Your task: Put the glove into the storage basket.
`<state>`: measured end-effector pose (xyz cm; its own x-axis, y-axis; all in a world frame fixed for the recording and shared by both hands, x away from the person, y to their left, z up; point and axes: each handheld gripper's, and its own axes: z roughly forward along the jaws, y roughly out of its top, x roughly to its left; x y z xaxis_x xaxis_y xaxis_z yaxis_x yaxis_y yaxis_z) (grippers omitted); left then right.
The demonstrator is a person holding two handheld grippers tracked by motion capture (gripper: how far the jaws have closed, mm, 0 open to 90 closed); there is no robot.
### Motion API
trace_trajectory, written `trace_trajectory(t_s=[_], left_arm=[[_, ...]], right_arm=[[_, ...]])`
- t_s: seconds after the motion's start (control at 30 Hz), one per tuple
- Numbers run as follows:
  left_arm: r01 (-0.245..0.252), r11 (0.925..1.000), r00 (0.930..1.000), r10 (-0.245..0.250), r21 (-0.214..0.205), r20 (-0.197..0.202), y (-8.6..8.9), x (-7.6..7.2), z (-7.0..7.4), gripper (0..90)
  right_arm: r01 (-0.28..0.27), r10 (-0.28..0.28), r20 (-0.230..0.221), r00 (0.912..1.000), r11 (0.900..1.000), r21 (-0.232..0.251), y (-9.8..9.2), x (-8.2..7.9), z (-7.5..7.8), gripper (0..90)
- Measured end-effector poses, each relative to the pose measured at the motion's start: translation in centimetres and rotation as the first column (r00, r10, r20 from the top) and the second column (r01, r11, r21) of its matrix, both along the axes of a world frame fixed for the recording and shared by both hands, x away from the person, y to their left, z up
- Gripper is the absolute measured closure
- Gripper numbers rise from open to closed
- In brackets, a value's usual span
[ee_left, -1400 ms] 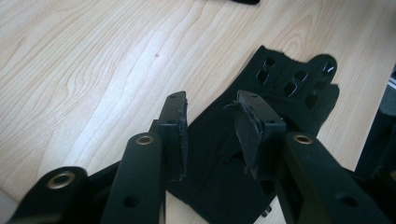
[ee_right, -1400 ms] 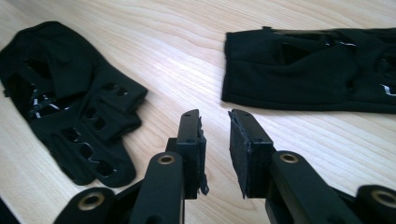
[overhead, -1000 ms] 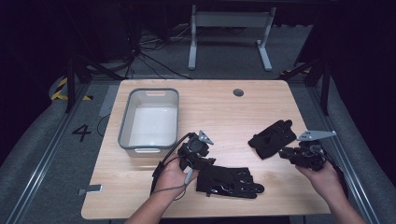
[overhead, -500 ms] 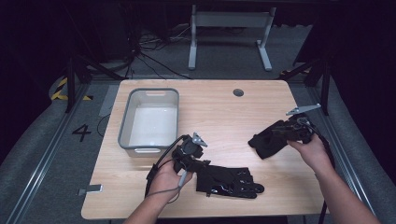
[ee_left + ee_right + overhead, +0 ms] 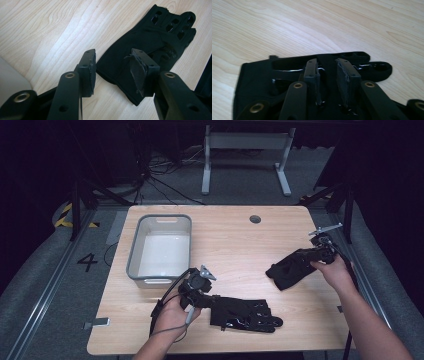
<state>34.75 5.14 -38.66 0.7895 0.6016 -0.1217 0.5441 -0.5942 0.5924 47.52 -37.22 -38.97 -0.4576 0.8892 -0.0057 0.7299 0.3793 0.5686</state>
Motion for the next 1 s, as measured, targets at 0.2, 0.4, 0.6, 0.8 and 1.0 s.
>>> trace_trajectory(t_s=[0.2, 0.4, 0.6, 0.8, 1.0], left_arm=[[-0.012, 0.9999, 0.9999, 0.012, 0.005, -0.002, 0.5, -0.4, -0.2, 55.9], [-0.026, 0.9997, 0.9996, 0.026, 0.001, -0.007, 0.8, -0.5, -0.3, 55.7], [-0.028, 0.9996, 0.9995, 0.028, 0.006, -0.013, 0.8, -0.6, -0.5, 55.6], [-0.027, 0.9996, 0.9995, 0.027, 0.004, -0.018, 1.0, -0.5, -0.6, 55.6], [-0.022, 0.9997, 0.9996, 0.022, 0.008, -0.018, 0.9, -0.5, -0.7, 55.4]], right_arm=[[0.013, -0.013, -0.023, 0.9996, 0.9998, -0.013, -0.7, 1.2, -1.3, 67.1], [-0.006, 0.006, -0.036, 0.9993, 1.0, -0.003, -0.3, 1.7, -1.8, 63.4], [-0.035, 0.035, -0.034, 0.9988, 0.9994, -0.003, 0.8, 2.1, -2.0, 58.4], [-0.038, 0.037, -0.05, 0.9981, 0.9989, -0.027, 1.7, 2.9, -2.8, 54.8], [-0.043, 0.037, -0.078, 0.9962, 0.9968, -0.067, 2.2, 3.4, -3.5, 52.8]])
